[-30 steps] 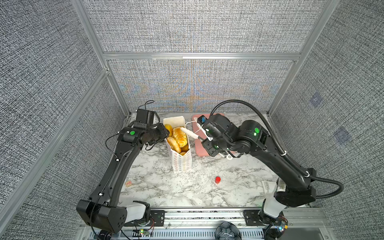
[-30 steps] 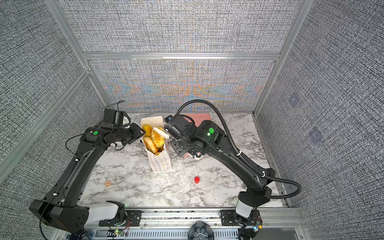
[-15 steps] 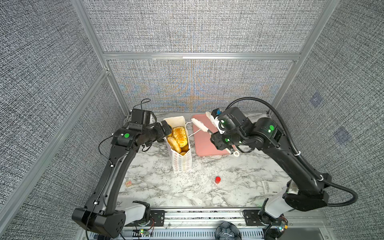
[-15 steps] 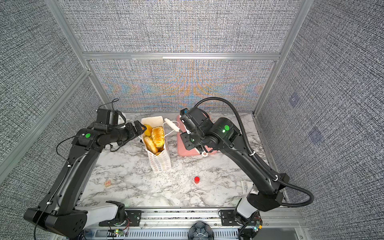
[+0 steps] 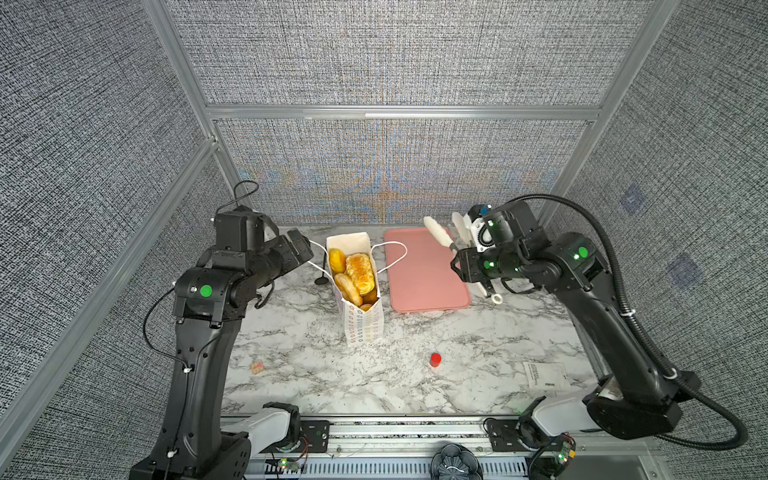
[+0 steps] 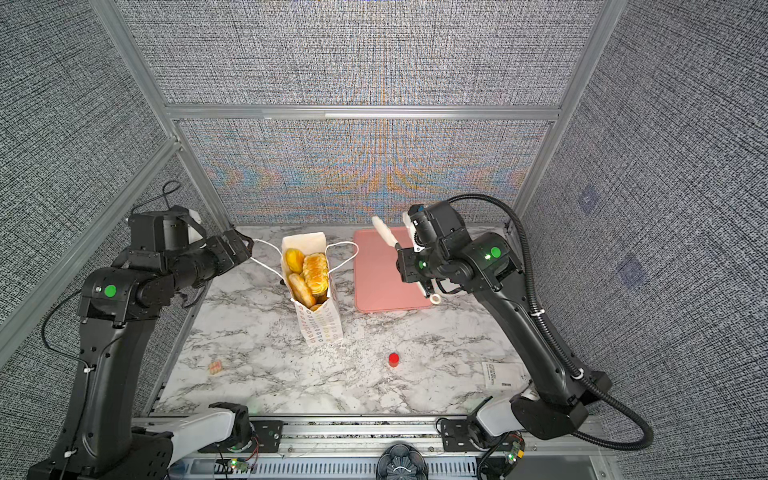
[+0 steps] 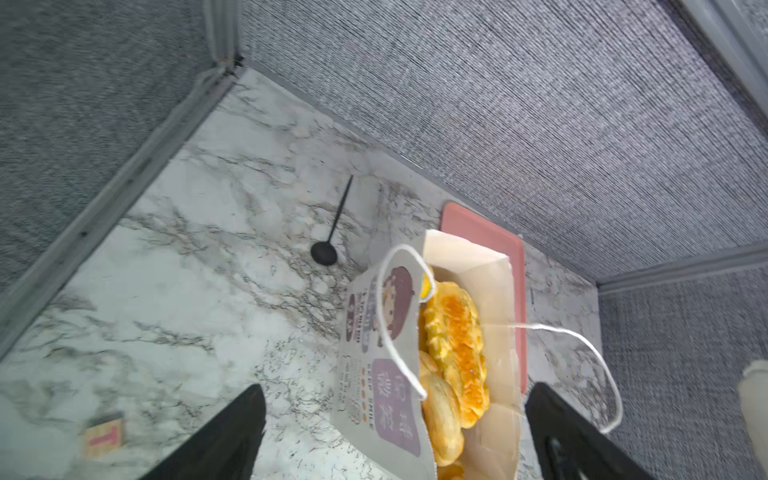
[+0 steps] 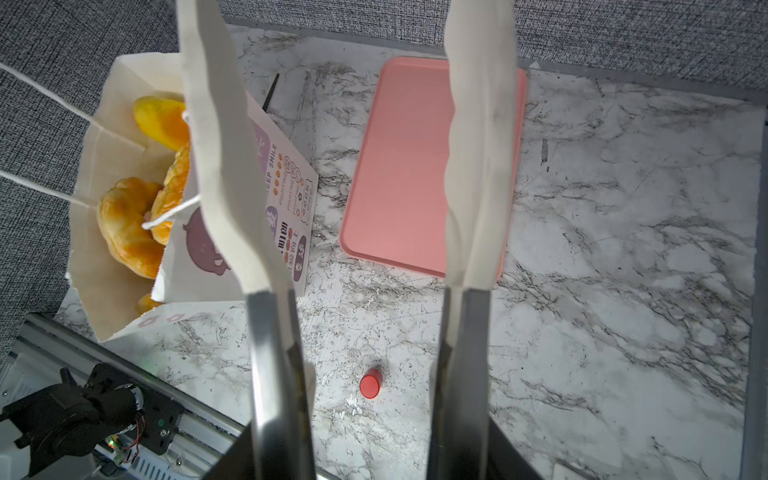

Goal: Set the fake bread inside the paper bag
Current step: 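Raise the tongs out of the bag while the left gripper releases the bag, then lower the tongs onto the table beside the tray while the left arm retracts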

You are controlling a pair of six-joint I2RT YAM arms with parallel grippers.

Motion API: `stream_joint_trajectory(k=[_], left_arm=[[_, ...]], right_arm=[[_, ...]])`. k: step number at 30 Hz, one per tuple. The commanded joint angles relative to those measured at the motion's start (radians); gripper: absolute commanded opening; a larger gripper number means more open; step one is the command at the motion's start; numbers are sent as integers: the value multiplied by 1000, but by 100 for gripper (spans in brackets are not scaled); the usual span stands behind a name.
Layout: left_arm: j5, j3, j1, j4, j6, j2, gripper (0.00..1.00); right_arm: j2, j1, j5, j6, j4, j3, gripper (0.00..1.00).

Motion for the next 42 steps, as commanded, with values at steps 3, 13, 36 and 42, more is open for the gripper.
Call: stream_joint_trajectory(k=[3,13,36,42], left_arm=[[-62,-37,71,-75,-23,-14,98],[-1,-224,164,-32,-35,-41,98],[-174,-721,257,389,-104,-303,99],[-218,-852,257,551,15,-401,99]], right_arm=[[-39,-110,-104,26,65,-64,54],[-92,-351,-281,32,105,-232,54],[0,-573,-197,-19,243,-576,52],[-1,-572,-158,-36,349,-636,52]])
